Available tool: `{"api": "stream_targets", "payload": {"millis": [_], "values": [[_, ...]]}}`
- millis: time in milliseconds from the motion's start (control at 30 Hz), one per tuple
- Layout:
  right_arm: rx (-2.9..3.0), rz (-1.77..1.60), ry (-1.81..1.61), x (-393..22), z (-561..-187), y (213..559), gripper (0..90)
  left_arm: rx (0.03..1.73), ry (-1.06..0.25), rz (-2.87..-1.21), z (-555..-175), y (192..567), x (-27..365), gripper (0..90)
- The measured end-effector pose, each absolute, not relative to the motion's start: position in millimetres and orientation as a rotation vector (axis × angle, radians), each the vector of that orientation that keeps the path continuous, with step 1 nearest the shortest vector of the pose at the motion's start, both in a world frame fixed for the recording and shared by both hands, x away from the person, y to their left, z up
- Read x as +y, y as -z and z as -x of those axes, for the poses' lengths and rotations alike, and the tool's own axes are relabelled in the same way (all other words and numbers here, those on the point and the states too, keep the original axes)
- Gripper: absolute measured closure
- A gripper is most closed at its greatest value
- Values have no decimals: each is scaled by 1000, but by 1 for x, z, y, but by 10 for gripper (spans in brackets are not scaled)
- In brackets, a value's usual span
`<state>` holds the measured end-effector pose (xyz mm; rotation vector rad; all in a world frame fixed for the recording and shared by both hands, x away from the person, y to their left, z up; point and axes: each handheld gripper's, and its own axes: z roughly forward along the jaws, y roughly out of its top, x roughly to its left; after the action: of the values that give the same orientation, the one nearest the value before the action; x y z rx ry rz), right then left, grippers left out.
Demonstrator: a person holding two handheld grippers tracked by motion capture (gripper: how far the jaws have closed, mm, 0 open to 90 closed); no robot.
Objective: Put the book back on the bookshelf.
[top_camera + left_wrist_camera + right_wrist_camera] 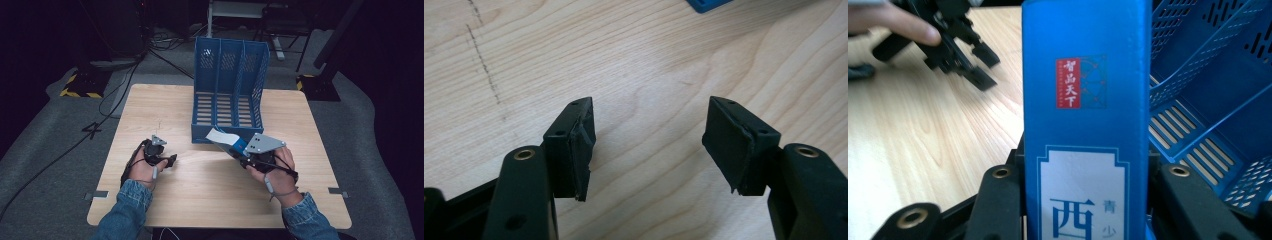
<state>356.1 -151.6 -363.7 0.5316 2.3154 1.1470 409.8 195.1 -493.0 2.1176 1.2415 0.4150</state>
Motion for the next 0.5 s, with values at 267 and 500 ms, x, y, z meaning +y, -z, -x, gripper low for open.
{"api": "stream_targets", "payload": {"millis": [267, 500], "values": [[2337, -560, -1286, -167, -353, 346, 616, 1201, -449, -2116, -415, 501, 199, 305], [2337, -571, -1383, -177, -354, 337, 615, 1163, -447, -2105, -418, 504, 200, 256]]}}
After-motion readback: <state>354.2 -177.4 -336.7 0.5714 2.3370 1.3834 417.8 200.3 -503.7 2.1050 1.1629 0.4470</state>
